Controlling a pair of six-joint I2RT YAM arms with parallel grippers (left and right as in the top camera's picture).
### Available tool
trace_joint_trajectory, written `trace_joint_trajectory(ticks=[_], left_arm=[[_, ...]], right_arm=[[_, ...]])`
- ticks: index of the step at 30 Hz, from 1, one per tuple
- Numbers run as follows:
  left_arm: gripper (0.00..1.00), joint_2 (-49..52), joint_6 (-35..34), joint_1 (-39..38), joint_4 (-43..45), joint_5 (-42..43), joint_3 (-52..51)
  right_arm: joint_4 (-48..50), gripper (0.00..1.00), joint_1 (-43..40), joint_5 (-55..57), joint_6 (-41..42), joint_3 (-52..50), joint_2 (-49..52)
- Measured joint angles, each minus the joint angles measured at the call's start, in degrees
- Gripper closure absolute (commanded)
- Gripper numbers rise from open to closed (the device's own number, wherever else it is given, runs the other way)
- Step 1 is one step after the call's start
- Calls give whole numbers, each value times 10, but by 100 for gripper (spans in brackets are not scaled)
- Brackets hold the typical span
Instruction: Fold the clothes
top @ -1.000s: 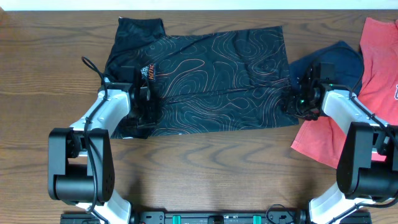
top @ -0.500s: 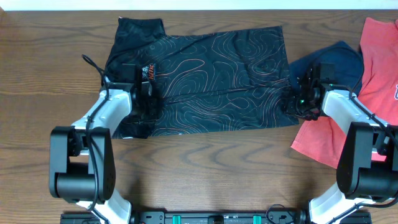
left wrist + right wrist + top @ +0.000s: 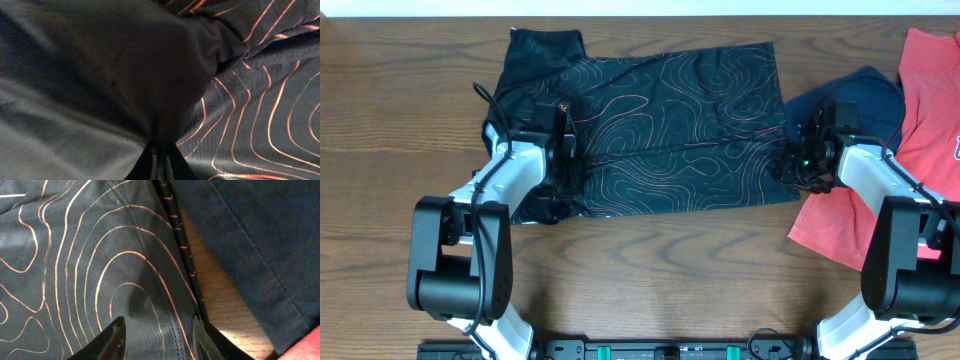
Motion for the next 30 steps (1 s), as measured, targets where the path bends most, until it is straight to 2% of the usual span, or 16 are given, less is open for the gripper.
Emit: trace_joint_trajectory(ticks=[6,21,30], left_arm=[[93,-14,0,0,-22,-24,35],[94,-15,0,0,-42,-40,23],[92,-15,0,0,54,-41,33]], right_arm=[[0,57,0,-2,0,0,0],[-1,57,0,-2,0,0,0],[0,57,0,-2,0,0,0]])
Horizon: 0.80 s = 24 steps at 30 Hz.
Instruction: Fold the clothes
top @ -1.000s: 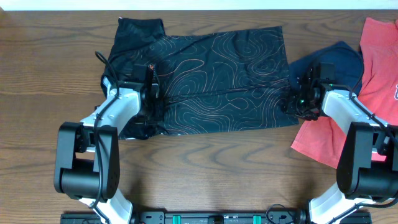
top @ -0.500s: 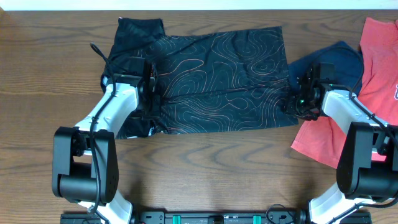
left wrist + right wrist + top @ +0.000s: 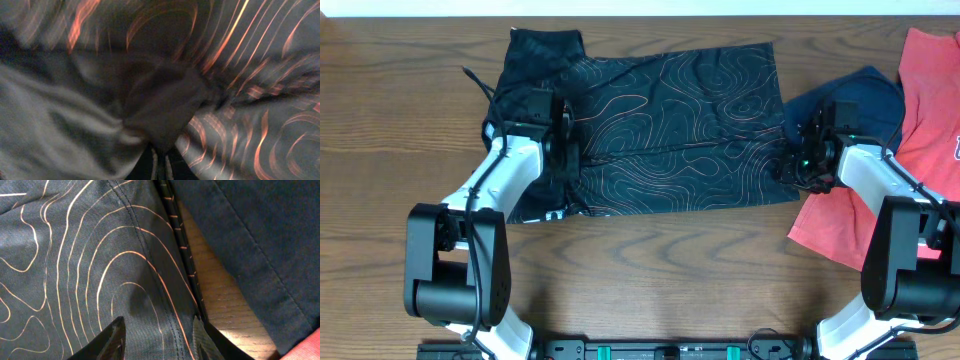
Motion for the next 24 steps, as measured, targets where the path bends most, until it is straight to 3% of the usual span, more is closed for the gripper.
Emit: trace_joint_trajectory(ticks=[1,2,4,13,24], left_arm=[[83,0,0,0,12,0,6],[60,0,3,0,21,0,13],[49,0,2,0,19,0,23],[41,-3,-22,46,-134,-39,26],[24,-19,-89,217,-136,-33,21]], right_arm=[[0,56,0,0,0,0,0],[1,56,0,0,0,0,0],[1,54,0,0,0,0,0],[2,47,0,-7,0,0,-1],[-1,42,0,6,-1,0,-2]])
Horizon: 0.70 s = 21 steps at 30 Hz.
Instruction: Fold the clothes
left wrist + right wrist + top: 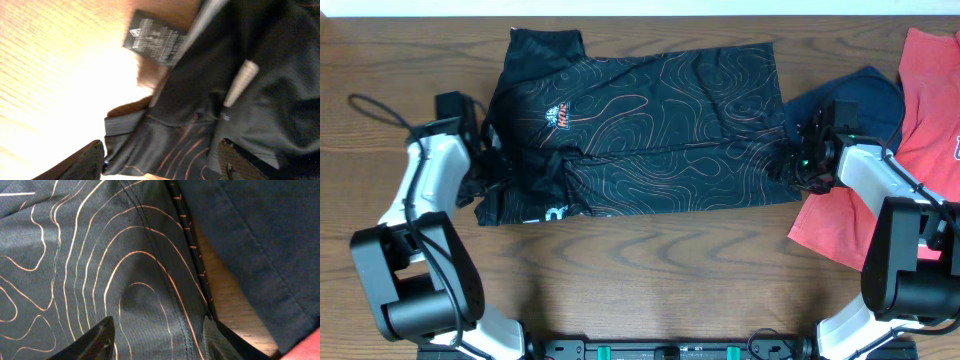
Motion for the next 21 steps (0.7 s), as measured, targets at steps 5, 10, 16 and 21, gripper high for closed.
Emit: trace_joint_trajectory(ticks=[5,10,16,21], left_arm=[[22,9,-6,10,41,23,-42],[50,16,-12,10,84,33,-93],[94,6,-11,10,125,34,-115],[94,0,-11,12,111,38,-122]], right_arm=[[4,41,0,9,0,0,0],[8,52,0,18,-4,0,0],[-6,88,2,35,-11,-2,0],[-46,98,6,37,-7,-2,0]])
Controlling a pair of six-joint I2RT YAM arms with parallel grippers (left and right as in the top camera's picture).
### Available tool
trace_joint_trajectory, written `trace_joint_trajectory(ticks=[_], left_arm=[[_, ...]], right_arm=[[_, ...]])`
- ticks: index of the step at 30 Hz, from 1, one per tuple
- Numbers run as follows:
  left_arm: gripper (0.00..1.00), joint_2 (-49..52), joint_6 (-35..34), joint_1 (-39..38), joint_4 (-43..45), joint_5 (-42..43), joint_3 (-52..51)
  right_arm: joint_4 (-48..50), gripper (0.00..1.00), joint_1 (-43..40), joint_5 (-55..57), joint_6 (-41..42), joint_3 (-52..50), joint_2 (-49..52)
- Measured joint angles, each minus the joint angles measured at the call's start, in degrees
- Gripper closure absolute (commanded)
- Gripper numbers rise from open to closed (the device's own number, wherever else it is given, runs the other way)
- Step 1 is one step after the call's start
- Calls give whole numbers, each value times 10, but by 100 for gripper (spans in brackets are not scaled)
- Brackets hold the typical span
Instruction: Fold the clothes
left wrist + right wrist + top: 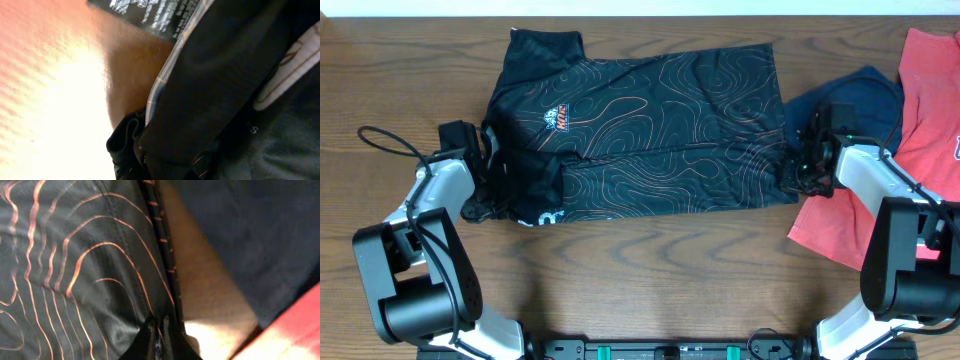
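A black shirt (660, 130) with orange contour lines lies spread flat across the table, logo side up. My left gripper (480, 172) sits at the shirt's lower left edge. In the left wrist view dark cloth (240, 75) fills the frame and bunches at the jaws, which look shut on it; a printed label (145, 12) shows at the top. My right gripper (800, 170) is at the shirt's right edge. In the right wrist view its fingers (159, 340) are pressed together on the hem (162, 255).
A navy garment (860, 100) lies just right of the shirt, partly over a red garment (930, 110) at the table's right side. Bare wooden table (650, 280) runs along the front. A cable loop (385, 135) lies left of my left arm.
My left gripper, open beside the shirt's left edge before, has come down to the lower left edge and shut on the cloth. My right gripper has shut on the right hem.
My left gripper held a folded-over left part of the shirt above the shirt's body while the right stood open at the right hem. Then the left part lay unfolded with the logo showing, left gripper open. Now both grippers pinch opposite edges.
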Motion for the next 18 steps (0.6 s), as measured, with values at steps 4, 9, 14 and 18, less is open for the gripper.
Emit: trace_joint_trajectory(ticks=[4,9,14,18], left_arm=[[94,-2,-8,10,-84,5,-2],[94,-1,-17,33,-156,6,-14],[94,-6,-19,44,-192,1,-28],[94,-44,-21,50,-210,-5,-33]], right_arm=[[-66,99,0,0,10,2,-1],[-157,99,0,5,26,0,-2],[-212,99,0,33,50,-10,-3],[-221,98,0,45,59,-13,-28]])
